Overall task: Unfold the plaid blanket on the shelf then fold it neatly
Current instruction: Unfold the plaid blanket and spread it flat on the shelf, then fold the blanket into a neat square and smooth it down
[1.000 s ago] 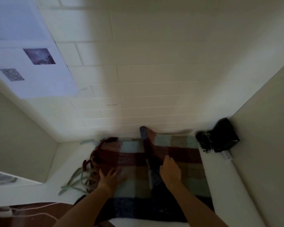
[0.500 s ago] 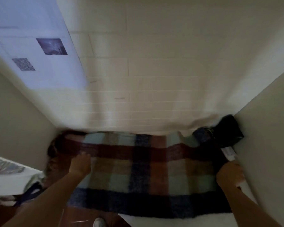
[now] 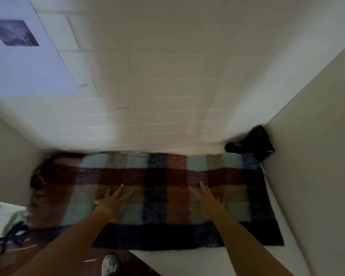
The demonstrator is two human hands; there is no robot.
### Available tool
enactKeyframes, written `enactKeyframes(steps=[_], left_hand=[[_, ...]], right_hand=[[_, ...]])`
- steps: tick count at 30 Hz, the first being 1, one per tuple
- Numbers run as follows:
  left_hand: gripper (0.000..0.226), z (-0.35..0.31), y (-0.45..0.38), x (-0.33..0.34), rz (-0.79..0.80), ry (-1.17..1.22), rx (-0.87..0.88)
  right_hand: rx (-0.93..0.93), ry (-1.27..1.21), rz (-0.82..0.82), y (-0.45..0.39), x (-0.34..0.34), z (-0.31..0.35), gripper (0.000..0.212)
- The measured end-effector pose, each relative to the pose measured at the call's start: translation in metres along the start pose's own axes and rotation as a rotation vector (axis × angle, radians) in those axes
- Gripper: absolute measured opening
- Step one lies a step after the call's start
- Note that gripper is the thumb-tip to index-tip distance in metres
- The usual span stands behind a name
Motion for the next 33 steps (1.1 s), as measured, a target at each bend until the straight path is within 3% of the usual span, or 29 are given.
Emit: enactKeyframes(steps=[5, 12, 15, 17, 19, 22, 25, 29, 33], left_hand=[[0.111, 0.000, -0.002, 0.004, -0.035, -0.017, 0.008], [0.124, 0.001, -0.016, -0.001, -0.120, -0.022, -0.014], [0.126, 0.003, -0.015, -0.006, -0.126, -0.038, -0.060], [0.121, -0.002, -0.013, -0.007, -0.150, -0.041, -0.075], [0.113, -0.017, -0.010, -0.011, -0.196, -0.049, -0.072], [0.119, -0.040, -0.010, -0.009, -0.221, -0.052, -0.011], [0.134, -0.040, -0.014, -0.002, -0.132, -0.056, 0.011], [0.145, -0.032, -0.016, -0.004, -0.129, -0.100, 0.005], [0.142, -0.040, -0.013, -0.008, -0.137, -0.132, 0.035]], right_hand=[[0.054, 0.116, 0.018, -0.001, 0.016, -0.024, 0.101], [-0.027, 0.068, -0.066, -0.022, 0.010, -0.032, 0.103], [-0.076, -0.158, -0.343, -0.010, -0.014, -0.039, 0.069], [0.094, -0.260, -0.677, 0.010, -0.028, -0.066, 0.052], [0.349, -0.325, -0.825, 0.030, -0.025, -0.096, 0.045], [0.563, -0.404, -0.657, 0.035, 0.008, -0.121, 0.049], [0.499, -0.291, -0.443, 0.023, 0.040, -0.124, 0.078], [0.547, -0.194, -0.315, 0.040, 0.060, -0.155, 0.077], [0.770, -0.221, -0.081, 0.041, 0.055, -0.190, 0.077]])
Point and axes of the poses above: each hand's wrist, its own y-axis away from the middle knuckle, its own x-axis out of the palm, z = x × y, the point moved 7 cm from there along -y, towards the middle knuckle, and after that the axes turned 5 degrees about y, right-handed, at the moved point
